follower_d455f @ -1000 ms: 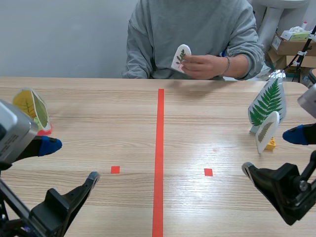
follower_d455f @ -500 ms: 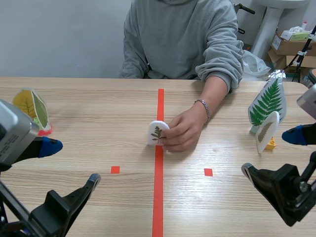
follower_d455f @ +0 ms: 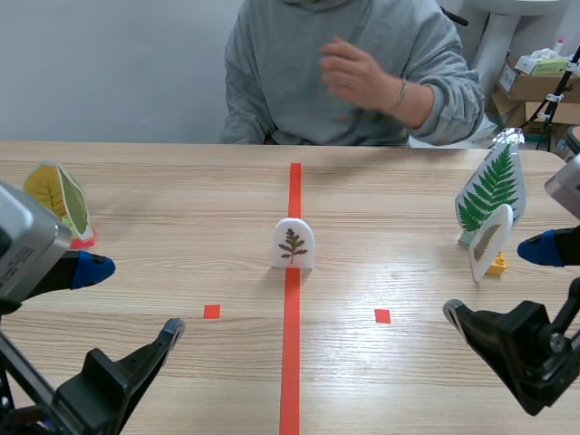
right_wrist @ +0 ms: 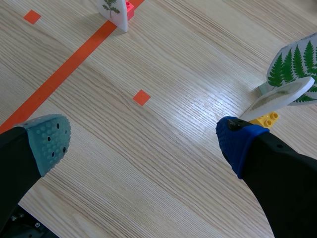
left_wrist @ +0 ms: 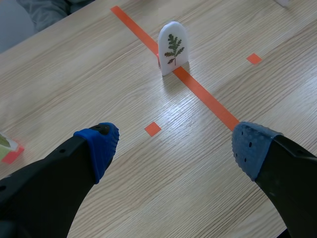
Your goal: Do the leaf sorting experiment
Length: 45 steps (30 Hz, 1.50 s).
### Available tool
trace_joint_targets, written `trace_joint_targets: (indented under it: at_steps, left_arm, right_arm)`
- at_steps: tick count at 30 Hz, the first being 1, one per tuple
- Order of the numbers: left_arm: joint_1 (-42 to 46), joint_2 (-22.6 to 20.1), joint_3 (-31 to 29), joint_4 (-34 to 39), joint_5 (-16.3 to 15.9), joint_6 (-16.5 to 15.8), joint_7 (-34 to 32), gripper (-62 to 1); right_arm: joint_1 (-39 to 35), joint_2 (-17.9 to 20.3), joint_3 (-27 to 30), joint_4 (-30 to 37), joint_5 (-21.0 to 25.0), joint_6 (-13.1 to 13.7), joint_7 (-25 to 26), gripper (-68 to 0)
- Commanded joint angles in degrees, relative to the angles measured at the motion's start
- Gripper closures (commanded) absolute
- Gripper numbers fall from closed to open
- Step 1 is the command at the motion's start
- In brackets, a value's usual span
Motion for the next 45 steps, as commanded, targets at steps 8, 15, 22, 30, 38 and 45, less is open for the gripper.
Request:
trace_joint_targets:
  at_steps: [8,15,22,30,38,45]
  left_arm:
    - [-0.02,0.92,-0.26,0.61,-0.24,0.07,-0.85,-49.5]
    - [-0.02,1.09,-0.26,0.61,-0.24,0.04,-0.85,-49.5]
    - [-0.02,1.20,-0.26,0.61,-0.24,-0.17,-0.85,-49.5]
    - [-0.02,1.20,-0.26,0.61,-0.24,-0.35,-0.83,-49.5]
    - [-0.02,1.20,-0.26,0.61,-0.24,-0.35,-0.83,-49.5]
    - [-0.02,1.20,-0.26,0.61,-0.24,-0.33,-0.81,-49.5]
  right_arm:
    - [0.26,1.42,0.26,-0.07,0.85,0.02,0.63,-60.6]
    - [0.42,2.32,0.22,-0.07,0.85,0.02,0.66,-60.6]
    - [0.42,1.03,0.22,-0.07,-0.90,0.02,0.63,-60.6]
    - [0.42,-0.31,0.20,-0.07,-0.85,0.02,0.44,-60.6]
    - [0.57,0.02,0.20,-0.07,-3.10,0.02,0.00,-60.6]
    - [5.46,6.73,-2.89,-3.17,-7.15,0.04,1.36,-60.6]
